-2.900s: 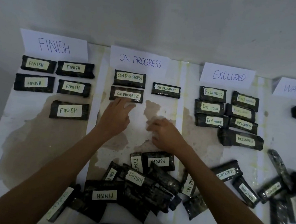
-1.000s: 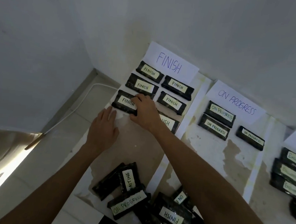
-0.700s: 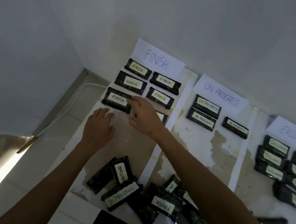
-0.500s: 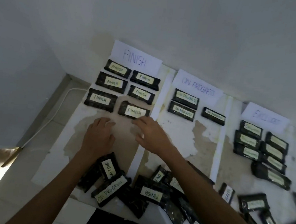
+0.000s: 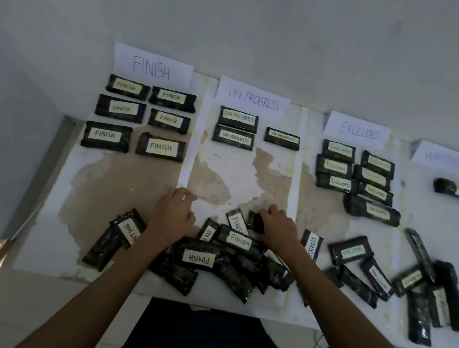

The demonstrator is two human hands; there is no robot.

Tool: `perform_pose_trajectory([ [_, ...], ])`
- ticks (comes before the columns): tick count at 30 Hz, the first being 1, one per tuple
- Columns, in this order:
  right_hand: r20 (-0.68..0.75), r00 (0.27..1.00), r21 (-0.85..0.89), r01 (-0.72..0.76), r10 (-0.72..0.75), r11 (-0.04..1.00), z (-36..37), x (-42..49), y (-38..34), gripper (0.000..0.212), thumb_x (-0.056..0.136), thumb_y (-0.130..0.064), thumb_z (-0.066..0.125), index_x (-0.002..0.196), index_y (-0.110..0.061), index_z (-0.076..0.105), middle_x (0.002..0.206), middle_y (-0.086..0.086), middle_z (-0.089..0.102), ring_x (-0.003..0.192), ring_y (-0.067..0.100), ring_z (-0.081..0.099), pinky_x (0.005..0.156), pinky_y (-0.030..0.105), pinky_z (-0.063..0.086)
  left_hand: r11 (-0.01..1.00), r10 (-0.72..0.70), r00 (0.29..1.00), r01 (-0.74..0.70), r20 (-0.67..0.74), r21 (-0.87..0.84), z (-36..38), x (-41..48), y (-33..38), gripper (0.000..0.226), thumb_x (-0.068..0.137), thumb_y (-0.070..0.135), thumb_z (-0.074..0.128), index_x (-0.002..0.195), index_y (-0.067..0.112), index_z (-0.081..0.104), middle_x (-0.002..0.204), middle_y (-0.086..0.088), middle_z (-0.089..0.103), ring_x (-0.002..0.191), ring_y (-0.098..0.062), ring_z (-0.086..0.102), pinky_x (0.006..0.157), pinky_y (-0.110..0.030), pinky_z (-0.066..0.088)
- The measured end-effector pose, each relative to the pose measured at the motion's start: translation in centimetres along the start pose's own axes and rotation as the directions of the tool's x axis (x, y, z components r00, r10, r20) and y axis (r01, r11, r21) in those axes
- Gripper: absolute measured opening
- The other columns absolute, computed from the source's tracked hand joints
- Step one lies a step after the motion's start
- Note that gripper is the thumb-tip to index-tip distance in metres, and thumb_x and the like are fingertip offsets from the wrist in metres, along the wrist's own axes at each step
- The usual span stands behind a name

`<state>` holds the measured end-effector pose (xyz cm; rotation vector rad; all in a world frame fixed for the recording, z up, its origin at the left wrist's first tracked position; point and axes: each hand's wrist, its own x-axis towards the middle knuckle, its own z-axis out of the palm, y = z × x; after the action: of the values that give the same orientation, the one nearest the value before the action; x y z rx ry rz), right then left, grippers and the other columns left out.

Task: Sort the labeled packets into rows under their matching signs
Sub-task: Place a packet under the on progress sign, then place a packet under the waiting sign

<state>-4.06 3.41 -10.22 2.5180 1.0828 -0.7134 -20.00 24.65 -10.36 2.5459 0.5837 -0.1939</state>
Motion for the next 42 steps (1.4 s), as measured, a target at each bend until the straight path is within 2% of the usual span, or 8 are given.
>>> perform_pose_trajectory([
  [6,-0.127,0.992,0.353,0.032,0.014,0.935,-1.4,0.0,1.8,0.051,0.079,-0.031,0.069,0.123,-0.011,0.051,0.115,0.011,0.055,0.099,0.03,0.057,0.078,0.037,0.05,0.995,0.022,0.999,-0.026,-0.047,-0.099,0.2,-0.2,4.0,0.038,0.084,0.018,0.055,0.121,0.011,0.055,0.125,-0.008,0.053,0.114,-0.029,0.048,0.089,-0.042,0.046],
  [10,-0.1,0.961,0.908,-0.017,0.257,0.418,-4.1,-1.2,4.6,0.038,0.081,-0.006,0.064,0.119,-0.01,0.057,0.099,0.008,0.063,0.081,0.02,0.061,0.064,0.021,0.049,0.966,-0.01,1.0,0.003,-0.026,-0.257,0.5,-0.1,7.2,0.036,0.088,0.02,0.052,0.124,0.014,0.053,0.125,-0.004,0.051,0.113,-0.023,0.049,0.086,-0.037,0.046],
  [15,0.116,0.98,0.978,-0.083,0.163,-0.193,-4.9,-1.7,7.0,0.024,0.088,0.004,0.056,0.11,-0.006,0.059,0.096,0.009,0.066,0.083,0.022,0.065,0.06,0.024,0.054,0.912,-0.046,0.997,0.07,0.069,-0.404,1.6,0.6,11.6,0.037,0.09,0.019,0.052,0.127,0.017,0.05,0.123,-0.003,0.052,0.11,-0.018,0.053,0.089,-0.032,0.046],
  [25,0.15,0.982,0.935,-0.104,0.113,-0.34,-4.1,-2.1,7.1,0.029,0.087,0.007,0.056,0.115,0.001,0.05,0.11,0.024,0.063,0.093,0.034,0.067,0.075,0.041,0.059,0.801,-0.123,0.986,0.166,0.113,-0.575,3.3,1.8,17.2,0.033,0.092,0.02,0.052,0.125,0.018,0.051,0.107,0.0,0.059,0.087,-0.012,0.058,0.072,-0.023,0.047],
  [28,0.12,0.982,0.968,-0.083,0.148,-0.237,-3.6,-2.2,7.1,0.051,0.084,0.001,0.063,0.129,-0.003,0.04,0.114,0.017,0.06,0.093,0.026,0.066,0.075,0.033,0.058,0.745,-0.16,0.979,0.206,0.13,-0.635,3.7,2.2,17.5,0.028,0.092,0.016,0.053,0.12,0.018,0.055,0.106,-0.004,0.061,0.082,-0.011,0.059,0.07,-0.027,0.051],
  [31,-0.196,0.962,0.942,0.131,0.192,0.308,-3.4,-2.8,8.4,0.079,0.076,-0.017,0.075,0.141,-0.019,0.029,0.12,-0.002,0.041,0.102,0.01,0.049,0.079,0.009,0.044,0.751,-0.171,0.975,0.22,0.139,-0.623,3.9,3.0,17.7,0.029,0.092,0.011,0.052,0.12,0.016,0.056,0.108,-0.004,0.061,0.087,-0.014,0.057,0.071,-0.026,0.047],
  [34,-0.533,0.842,0.471,0.379,-0.085,0.796,-2.6,-3.3,10.5,0.073,0.069,-0.026,0.076,0.134,-0.022,0.044,0.13,0.004,0.042,0.121,0.021,0.04,0.102,0.033,0.037,0.786,-0.142,0.977,0.21,0.161,-0.581,3.7,4.2,18.3,0.032,0.093,0.007,0.048,0.123,0.013,0.056,0.116,-0.009,0.062,0.093,-0.015,0.055,0.073,-0.023,0.045],
  [42,-0.527,0.796,0.131,0.422,-0.297,0.897,-1.5,-4.5,13.4,0.054,0.059,-0.013,0.079,0.109,-0.015,0.061,0.102,0.008,0.062,0.083,0.029,0.059,0.067,0.037,0.046,0.888,0.001,0.972,0.108,0.237,-0.446,3.2,5.8,21.3,0.03,0.095,0.012,0.043,0.122,0.013,0.057,0.119,-0.008,0.059,0.098,-0.016,0.054,0.08,-0.024,0.043],
])
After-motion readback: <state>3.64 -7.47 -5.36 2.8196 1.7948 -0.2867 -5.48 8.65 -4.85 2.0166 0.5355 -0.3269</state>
